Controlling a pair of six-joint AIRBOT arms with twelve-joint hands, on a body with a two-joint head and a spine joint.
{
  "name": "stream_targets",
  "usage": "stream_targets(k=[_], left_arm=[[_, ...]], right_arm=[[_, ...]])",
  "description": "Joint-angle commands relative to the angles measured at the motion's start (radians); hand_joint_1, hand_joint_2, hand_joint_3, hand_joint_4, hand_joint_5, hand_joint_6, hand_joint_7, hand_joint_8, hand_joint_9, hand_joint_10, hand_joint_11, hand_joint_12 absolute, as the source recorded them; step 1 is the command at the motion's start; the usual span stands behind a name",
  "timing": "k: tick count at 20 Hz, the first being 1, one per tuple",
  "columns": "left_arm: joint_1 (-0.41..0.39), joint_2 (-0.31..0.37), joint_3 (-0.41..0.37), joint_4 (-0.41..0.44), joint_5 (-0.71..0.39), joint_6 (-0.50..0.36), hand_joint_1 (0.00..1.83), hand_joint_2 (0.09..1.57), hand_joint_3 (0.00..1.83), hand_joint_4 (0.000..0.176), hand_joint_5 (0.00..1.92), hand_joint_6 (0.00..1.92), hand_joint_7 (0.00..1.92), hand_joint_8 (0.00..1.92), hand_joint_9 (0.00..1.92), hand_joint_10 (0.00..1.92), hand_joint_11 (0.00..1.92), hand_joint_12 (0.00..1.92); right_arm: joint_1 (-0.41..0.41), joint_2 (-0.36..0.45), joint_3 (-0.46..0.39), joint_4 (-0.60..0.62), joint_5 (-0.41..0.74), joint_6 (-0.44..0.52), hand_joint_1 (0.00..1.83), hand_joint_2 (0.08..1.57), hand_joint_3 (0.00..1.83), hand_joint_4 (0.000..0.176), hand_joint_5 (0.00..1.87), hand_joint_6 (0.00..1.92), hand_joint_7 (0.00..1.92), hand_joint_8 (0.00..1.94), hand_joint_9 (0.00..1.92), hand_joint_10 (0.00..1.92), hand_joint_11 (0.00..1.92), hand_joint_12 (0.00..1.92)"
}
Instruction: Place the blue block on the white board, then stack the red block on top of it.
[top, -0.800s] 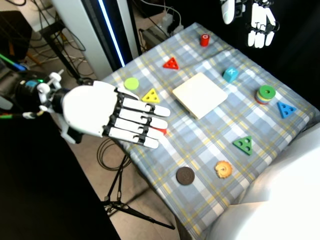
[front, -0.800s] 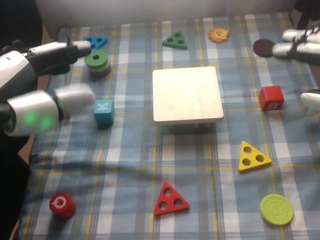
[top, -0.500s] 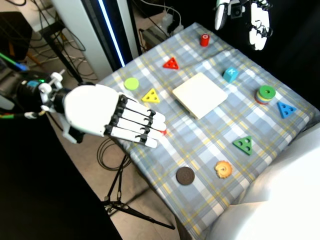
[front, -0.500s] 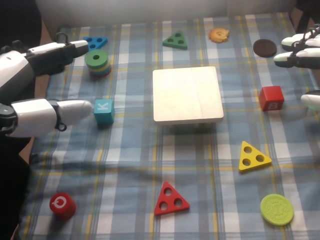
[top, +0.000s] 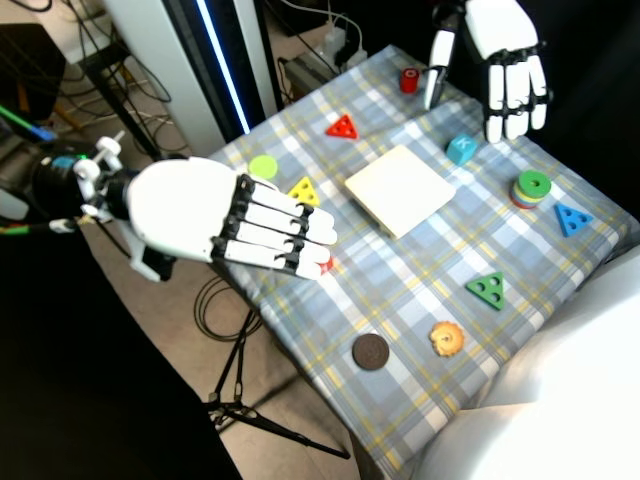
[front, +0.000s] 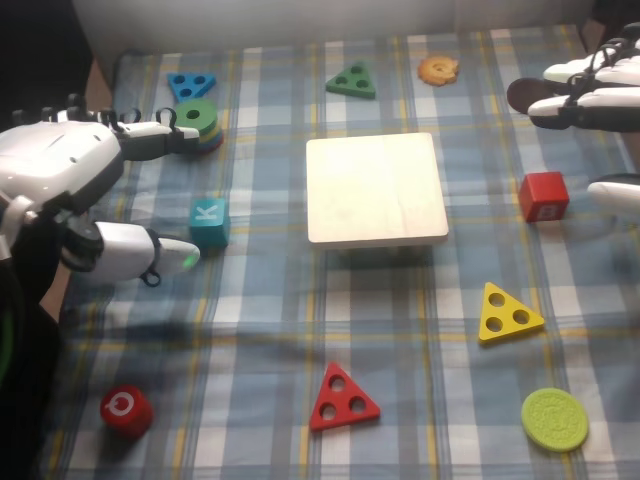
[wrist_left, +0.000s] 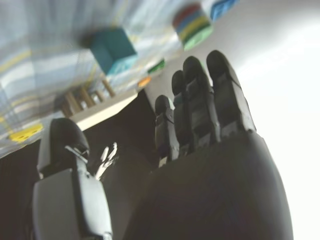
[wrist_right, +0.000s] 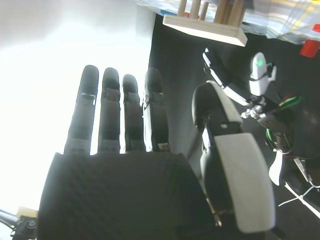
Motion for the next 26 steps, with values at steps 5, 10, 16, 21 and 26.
stream_targets(k=[5,10,16,21,26], left_arm=[[-0.028,-0.043,0.034,-0.006,-0.058,0.026,0.8,0.97,0.0,0.176,0.55,0.01,0.38,0.01,0.25,0.0,0.02,0.24],[-0.041,-0.059,0.059,-0.023,-0.032,0.026,0.8,0.99,0.01,0.176,0.66,0.02,0.43,0.01,0.27,0.0,0.0,0.25],[-0.053,-0.082,0.09,-0.038,0.002,0.026,0.84,1.01,0.0,0.176,0.71,0.01,0.48,0.01,0.32,0.01,0.0,0.24],[-0.063,-0.097,0.111,-0.052,0.028,0.026,0.91,1.01,0.0,0.169,0.83,0.01,0.55,0.0,0.4,0.01,0.05,0.29],[-0.07,-0.107,0.115,-0.053,0.026,0.026,1.01,1.1,0.01,0.175,0.98,0.92,0.61,0.01,0.45,0.01,0.04,0.3]], right_arm=[[0.015,0.012,-0.003,0.005,0.128,0.018,0.47,1.34,0.0,0.0,0.46,0.0,0.31,0.0,0.31,0.0,0.16,0.49],[0.015,0.012,-0.006,-0.01,0.127,0.026,0.48,1.34,0.0,0.0,0.45,0.0,0.31,0.0,0.33,0.0,0.18,0.51],[0.015,0.012,-0.006,-0.014,0.127,0.03,0.47,1.34,0.0,0.0,0.45,0.0,0.32,0.0,0.35,0.0,0.18,0.59],[0.015,0.012,-0.006,-0.018,0.126,0.032,0.48,1.34,0.0,0.0,0.43,0.0,0.32,0.0,0.35,0.0,0.16,0.65],[0.015,0.012,-0.006,-0.018,0.126,0.032,0.5,1.34,0.0,0.0,0.43,0.0,0.33,0.0,0.36,0.0,0.14,0.69]])
